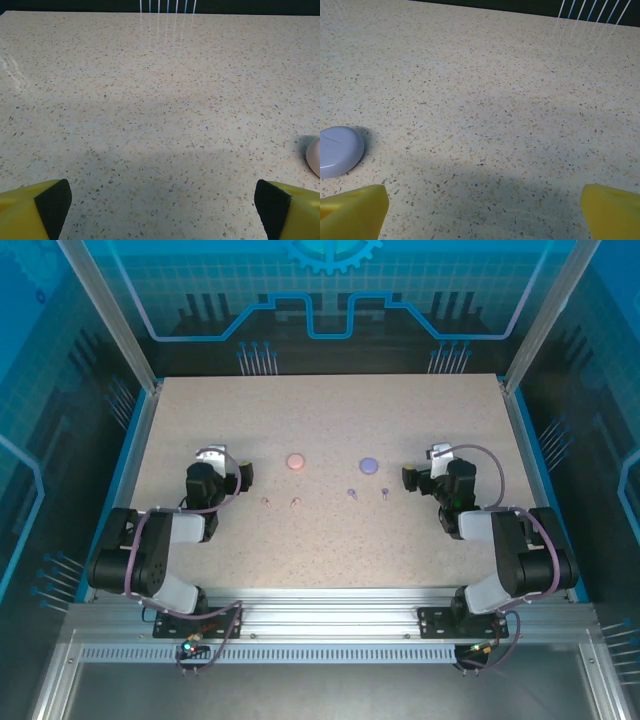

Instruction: Insert the wireless bluetooth earbuds into the charging case

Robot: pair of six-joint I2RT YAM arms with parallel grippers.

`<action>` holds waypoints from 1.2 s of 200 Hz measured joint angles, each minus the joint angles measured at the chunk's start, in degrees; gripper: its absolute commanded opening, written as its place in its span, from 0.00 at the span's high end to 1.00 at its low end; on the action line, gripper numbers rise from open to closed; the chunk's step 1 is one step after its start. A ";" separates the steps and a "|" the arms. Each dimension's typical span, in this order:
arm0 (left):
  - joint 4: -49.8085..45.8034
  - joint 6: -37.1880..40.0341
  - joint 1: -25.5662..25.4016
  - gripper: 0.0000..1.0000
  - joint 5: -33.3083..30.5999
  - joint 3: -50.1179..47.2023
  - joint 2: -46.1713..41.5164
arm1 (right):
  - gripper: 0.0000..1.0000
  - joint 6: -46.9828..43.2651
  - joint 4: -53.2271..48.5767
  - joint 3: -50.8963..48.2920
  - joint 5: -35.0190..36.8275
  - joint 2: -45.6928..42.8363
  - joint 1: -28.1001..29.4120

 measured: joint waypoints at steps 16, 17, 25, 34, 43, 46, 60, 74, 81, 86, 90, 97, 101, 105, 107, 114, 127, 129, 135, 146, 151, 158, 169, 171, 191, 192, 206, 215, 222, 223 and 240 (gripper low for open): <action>0.00 0.00 0.00 0.01 0.00 0.00 0.00 | 0.00 0.00 0.02 0.00 0.00 0.00 0.02; 0.00 0.00 0.00 0.01 0.00 0.00 0.02 | 0.00 0.00 0.00 0.00 0.00 0.00 0.00; 0.00 0.00 0.00 0.01 0.02 0.00 0.00 | 0.00 0.00 0.00 0.00 0.00 0.00 0.02; 0.00 0.00 0.02 0.01 0.04 0.00 0.02 | 0.00 0.00 0.00 0.00 0.00 0.00 0.00; 0.00 0.00 0.07 0.01 0.33 0.00 0.00 | 0.00 0.00 0.00 0.00 0.00 0.00 0.00; 0.00 0.00 0.13 0.01 0.42 0.00 0.02 | 0.00 0.00 0.00 0.00 0.00 0.00 0.00; 0.00 0.00 0.26 0.01 0.61 0.00 0.00 | 0.00 0.00 0.02 0.00 0.00 0.00 0.02; 0.00 -0.02 0.37 0.01 0.63 0.00 0.02 | 0.00 0.00 0.02 0.00 0.00 0.00 0.00; 0.00 -0.02 0.37 0.01 0.63 0.00 0.02 | 0.00 0.00 0.00 0.00 0.00 0.00 0.00; 0.00 -0.02 0.37 0.01 0.63 0.00 0.00 | 0.00 0.00 0.02 0.00 -0.04 0.00 0.00; 0.00 -0.02 0.37 0.01 0.63 0.00 0.02 | 0.00 0.00 0.00 0.00 -0.04 0.00 0.00; -0.02 -0.02 0.37 0.01 0.66 0.00 0.00 | 0.00 0.00 0.02 0.00 -0.20 0.00 0.00; -0.02 -0.02 0.37 0.01 0.68 0.00 0.02 | 0.00 0.00 0.00 0.00 -0.24 0.00 0.00; -0.02 -0.02 0.37 0.01 0.70 0.00 0.02 | 0.00 0.00 0.02 0.00 -0.37 0.00 0.00; -0.02 -0.02 0.39 0.01 0.72 0.00 0.02 | 0.00 0.00 0.02 0.00 -0.42 0.00 0.00; -0.02 -0.04 0.39 0.01 0.87 0.00 0.02 | 0.00 0.00 0.00 0.00 -0.44 0.00 0.00; -0.07 -0.07 0.39 0.01 1.07 0.00 0.02 | 0.00 0.00 0.00 0.00 -0.63 0.00 -0.04; -0.07 -0.11 0.39 0.01 1.09 0.00 0.02 | 0.00 0.00 0.00 0.00 -0.61 0.00 -0.04; -0.15 -0.20 0.42 0.01 1.09 0.00 0.02 | 0.00 0.00 0.00 0.00 -0.66 0.00 -0.04; -0.22 -0.24 0.50 0.01 1.29 0.00 0.02 | 0.00 0.00 0.00 0.00 -0.72 0.00 -0.09; -0.24 -0.26 0.50 0.01 1.33 0.00 0.00 | 0.00 0.00 0.00 0.02 -0.72 0.00 -0.11; -0.26 -0.24 0.55 0.01 1.55 0.00 0.00 | 0.00 0.04 -0.24 0.11 -0.42 -0.02 -0.09; -0.72 -0.17 0.55 0.01 1.92 0.00 -0.17 | 0.00 0.46 -2.75 0.94 0.76 -0.55 -0.09; -1.01 -0.17 0.55 0.01 1.92 0.00 -0.35 | 0.00 0.48 -3.74 1.25 1.09 -0.87 -0.09; -4.90 -0.20 0.55 0.01 1.90 0.20 -3.34 | 0.00 1.57 -13.60 5.79 3.45 -5.64 -0.09; -5.27 -0.20 0.55 0.01 1.90 0.26 -3.65 | 0.00 1.66 -13.94 6.01 3.54 -5.88 -0.09; -8.35 -0.31 0.44 0.01 1.75 1.16 -6.54 | 0.00 3.61 -20.09 10.60 4.46 -9.86 -0.11; -10.75 -0.72 0.31 0.01 1.29 2.14 -8.52 | 0.00 5.62 -24.22 14.25 4.83 -12.00 -0.11; -12.63 -1.29 0.26 0.01 1.09 2.97 -9.99 | 0.00 7.34 -27.26 16.96 4.76 -12.92 -0.26; -12.79 -1.31 0.26 0.01 1.05 3.04 -10.14 | 0.00 7.50 -27.47 17.25 4.74 -13.00 -0.26; -17.79 -3.63 0.22 0.01 0.59 5.42 -13.57 | 0.00 12.52 -35.91 24.37 4.11 -13.07 -1.03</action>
